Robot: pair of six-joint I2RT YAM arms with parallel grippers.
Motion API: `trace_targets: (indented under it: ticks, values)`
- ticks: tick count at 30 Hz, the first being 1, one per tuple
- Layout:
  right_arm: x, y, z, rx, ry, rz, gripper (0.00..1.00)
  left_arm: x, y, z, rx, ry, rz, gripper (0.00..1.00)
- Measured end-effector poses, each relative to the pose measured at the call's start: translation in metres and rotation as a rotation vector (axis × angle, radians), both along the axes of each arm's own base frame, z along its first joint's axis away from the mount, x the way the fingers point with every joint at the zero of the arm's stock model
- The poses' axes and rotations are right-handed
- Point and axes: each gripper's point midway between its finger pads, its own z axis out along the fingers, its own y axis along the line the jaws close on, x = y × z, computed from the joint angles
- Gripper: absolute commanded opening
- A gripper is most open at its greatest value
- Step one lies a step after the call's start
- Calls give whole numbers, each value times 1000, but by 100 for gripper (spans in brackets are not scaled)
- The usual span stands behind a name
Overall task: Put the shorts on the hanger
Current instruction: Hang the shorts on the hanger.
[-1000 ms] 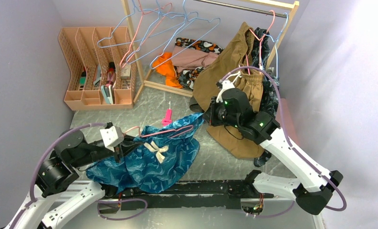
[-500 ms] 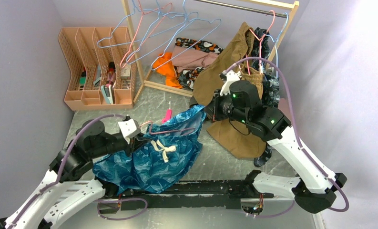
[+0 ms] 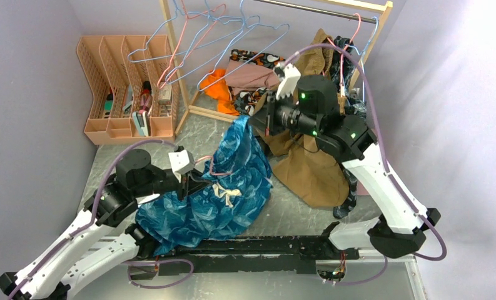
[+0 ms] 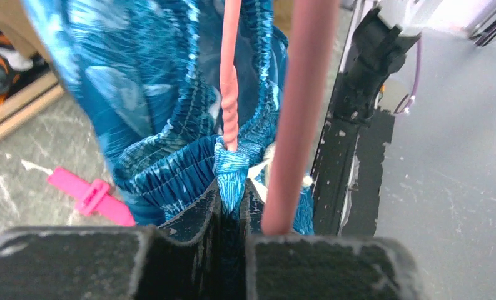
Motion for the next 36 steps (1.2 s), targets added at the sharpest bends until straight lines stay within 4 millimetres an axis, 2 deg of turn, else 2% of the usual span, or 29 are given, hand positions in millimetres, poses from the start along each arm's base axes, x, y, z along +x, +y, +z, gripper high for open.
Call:
trace_targets:
  ticks: [2, 7, 10, 12, 14, 19, 21, 23, 24, 28, 30, 33, 34, 36]
  values:
    - [3, 9, 28, 47, -41, 29, 0, -1, -4, 12, -25, -15, -17, 7]
    - [3, 23, 88, 159, -139, 86, 0, -3, -9, 70, -129, -121, -55, 7]
    - [0, 27, 98, 201, -163, 106, 0, -4, -9, 91, -173, -175, -58, 7]
    - [2, 29, 84, 196, -143, 106, 0, -3, -10, 90, -184, -177, -58, 7]
    - [5, 33, 55, 165, -94, 102, 0, -3, -11, 78, -184, -154, -56, 7]
    - [14, 46, -49, 10, 107, 97, 0, -5, -13, 43, -174, -65, -54, 7]
    - [15, 53, -70, -37, 151, 105, 0, -4, -15, 40, -176, -50, -51, 7]
    - [12, 63, -71, -57, 152, 125, 0, -2, -16, 41, -182, -48, -50, 7]
    - [9, 68, -64, -56, 138, 140, 0, -1, -17, 42, -185, -49, -49, 7]
    - [-4, 83, -12, 27, 28, 190, 0, 3, -19, 49, -212, -59, -34, 7]
    - [-8, 84, -3, 53, 5, 198, 0, 5, -19, 51, -232, -67, -22, 7]
    - [-10, 86, -15, 64, 20, 202, 0, 8, -18, 48, -248, -68, 2, 7]
    - [-11, 89, -26, 54, 40, 205, 4, 9, -17, 47, -251, -67, 11, 7]
    - [-14, 94, -52, 17, 92, 215, 19, 12, -16, 46, -257, -68, 33, 7]
